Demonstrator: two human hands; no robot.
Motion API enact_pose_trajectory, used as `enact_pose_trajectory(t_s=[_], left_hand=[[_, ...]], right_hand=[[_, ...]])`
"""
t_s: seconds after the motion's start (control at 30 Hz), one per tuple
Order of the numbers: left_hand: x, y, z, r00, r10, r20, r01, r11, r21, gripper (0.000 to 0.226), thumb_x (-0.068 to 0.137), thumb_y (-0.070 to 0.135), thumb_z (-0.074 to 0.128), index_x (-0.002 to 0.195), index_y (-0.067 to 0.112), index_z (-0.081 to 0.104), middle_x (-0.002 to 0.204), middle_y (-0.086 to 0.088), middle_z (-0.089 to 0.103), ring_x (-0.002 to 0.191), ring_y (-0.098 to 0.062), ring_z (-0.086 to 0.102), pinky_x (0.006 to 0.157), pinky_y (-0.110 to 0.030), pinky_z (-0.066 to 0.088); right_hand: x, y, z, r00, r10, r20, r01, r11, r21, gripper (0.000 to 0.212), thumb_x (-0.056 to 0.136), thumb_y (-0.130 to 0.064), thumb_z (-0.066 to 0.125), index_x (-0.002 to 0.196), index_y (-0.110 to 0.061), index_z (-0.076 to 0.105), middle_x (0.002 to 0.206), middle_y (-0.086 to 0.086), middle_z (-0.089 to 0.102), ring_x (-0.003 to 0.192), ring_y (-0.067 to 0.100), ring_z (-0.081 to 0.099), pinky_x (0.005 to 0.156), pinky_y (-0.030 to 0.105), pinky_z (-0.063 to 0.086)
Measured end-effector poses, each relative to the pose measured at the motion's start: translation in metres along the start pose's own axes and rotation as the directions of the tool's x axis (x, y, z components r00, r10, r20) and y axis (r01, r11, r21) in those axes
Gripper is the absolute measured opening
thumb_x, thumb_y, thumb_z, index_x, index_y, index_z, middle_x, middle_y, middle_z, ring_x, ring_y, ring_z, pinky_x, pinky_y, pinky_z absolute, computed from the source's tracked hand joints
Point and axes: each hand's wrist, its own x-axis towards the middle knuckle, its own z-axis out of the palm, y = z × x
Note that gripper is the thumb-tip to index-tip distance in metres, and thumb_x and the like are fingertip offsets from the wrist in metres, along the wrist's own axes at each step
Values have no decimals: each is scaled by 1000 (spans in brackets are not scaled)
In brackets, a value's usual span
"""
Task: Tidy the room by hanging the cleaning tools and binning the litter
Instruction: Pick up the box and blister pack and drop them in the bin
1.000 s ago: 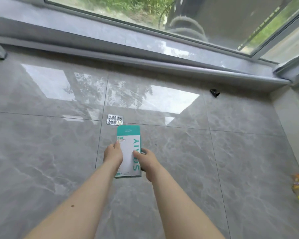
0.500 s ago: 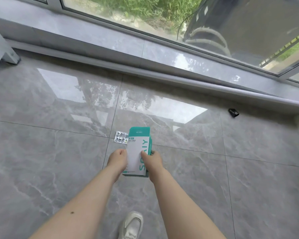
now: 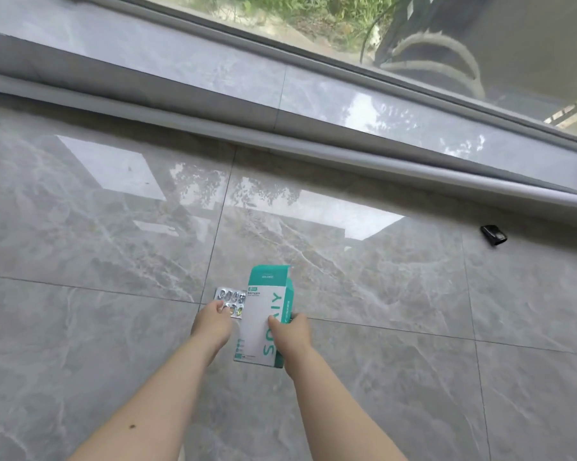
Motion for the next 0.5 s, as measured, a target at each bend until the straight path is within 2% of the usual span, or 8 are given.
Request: enact_pose_trajectory(t_s=[0.13,0.23,0.3,0.37,0.5], left_hand=[[50,-10,11,1000,-9,22,7,998,70,41,94,7,39,133,11,52,135,-14,57,122,-32,53,106,-41,42],[81,-18,20,1000,-8,22,4,985,170,44,93,7,41,135,13,50,137,-15,55,125,-34,51,107,-41,41],[96,-23,24,1000,-14,2,13,961,277,49,92,9,44,141,17,44,143,-16,46,131,-34,43,112,-38,34],[106,-28,28,1000,-28,2,26,951,308,58,92,12,46,148,21,33,149,-17,32,137,-34,33,117,-37,26],[123,-38,35,999,-36,17,31,968,250,67,90,11,49,151,20,23,153,-15,26,140,-32,27,119,-39,22]], right_hand=[[38,7,19,1000,2,-3,-2,1000,-31,38,87,-14,62,120,-2,47,117,14,63,102,29,66,88,43,56],[65,13,31,1000,-5,-19,4,999,-44,40,87,-14,63,120,-3,45,119,14,62,103,27,66,89,41,56],[79,19,41,1000,-3,-30,2,999,-41,40,86,-12,64,120,-3,45,120,14,62,97,24,65,87,37,55],[88,23,49,999,4,-52,-5,1000,-28,37,86,-12,65,118,-4,46,118,13,63,89,21,63,83,35,56],[102,29,59,993,27,-113,-33,998,-53,35,86,-13,65,114,-6,46,118,12,63,102,26,65,90,43,55]])
